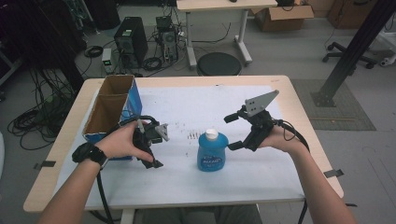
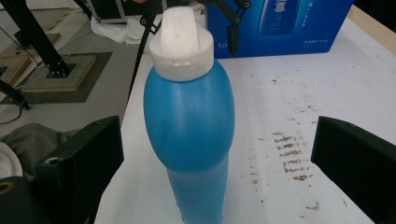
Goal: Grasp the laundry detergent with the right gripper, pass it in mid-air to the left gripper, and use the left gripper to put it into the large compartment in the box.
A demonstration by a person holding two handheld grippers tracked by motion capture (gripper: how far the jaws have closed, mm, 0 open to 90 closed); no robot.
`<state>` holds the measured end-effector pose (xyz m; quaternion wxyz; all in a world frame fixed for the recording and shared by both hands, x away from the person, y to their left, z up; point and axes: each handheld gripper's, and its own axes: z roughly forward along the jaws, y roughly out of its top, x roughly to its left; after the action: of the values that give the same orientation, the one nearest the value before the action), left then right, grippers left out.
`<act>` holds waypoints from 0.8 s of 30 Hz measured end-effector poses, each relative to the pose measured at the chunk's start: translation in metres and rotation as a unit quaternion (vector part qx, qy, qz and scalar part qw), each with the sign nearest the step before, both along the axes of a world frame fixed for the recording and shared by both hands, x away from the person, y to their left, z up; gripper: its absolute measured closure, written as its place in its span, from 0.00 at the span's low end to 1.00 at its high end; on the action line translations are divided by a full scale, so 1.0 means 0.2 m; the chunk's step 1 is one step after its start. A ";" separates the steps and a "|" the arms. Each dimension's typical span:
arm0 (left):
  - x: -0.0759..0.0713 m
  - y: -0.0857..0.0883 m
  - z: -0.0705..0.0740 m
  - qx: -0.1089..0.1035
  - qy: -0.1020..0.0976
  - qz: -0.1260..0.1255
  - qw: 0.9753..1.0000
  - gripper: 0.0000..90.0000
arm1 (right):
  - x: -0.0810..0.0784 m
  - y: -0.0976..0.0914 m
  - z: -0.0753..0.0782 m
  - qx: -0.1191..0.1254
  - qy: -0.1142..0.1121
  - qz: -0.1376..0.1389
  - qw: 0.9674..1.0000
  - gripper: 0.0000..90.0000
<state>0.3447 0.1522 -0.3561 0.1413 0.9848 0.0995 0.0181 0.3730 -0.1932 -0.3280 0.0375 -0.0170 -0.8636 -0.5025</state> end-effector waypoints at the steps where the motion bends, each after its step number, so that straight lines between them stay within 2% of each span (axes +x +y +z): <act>1: 0.00 0.00 0.00 -0.001 0.000 0.001 1.000 0.05 | 0.00 0.00 -0.01 -0.001 0.001 -0.001 1.000 0.02; 4: 0.00 0.00 0.00 -0.002 0.000 0.000 1.000 0.05 | -0.02 0.01 -0.05 0.000 0.003 -0.004 1.000 0.03; 10: 0.00 -0.01 0.00 -0.001 -0.001 -0.002 1.000 0.05 | -0.05 0.03 -0.10 0.001 0.003 -0.006 1.000 0.03; 19: 0.00 -0.01 0.00 -0.003 -0.001 -0.001 1.000 0.05 | -0.07 0.08 -0.20 0.015 0.015 -0.010 1.000 0.03; 24: 0.00 -0.01 0.00 -0.005 -0.001 -0.001 1.000 0.05 | -0.08 0.10 -0.22 0.022 0.018 -0.011 1.000 0.03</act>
<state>0.3444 0.1505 -0.3566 0.1466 0.9841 0.0986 0.0183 0.3578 -0.1728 -0.3729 0.0484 -0.0345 -0.8511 -0.5216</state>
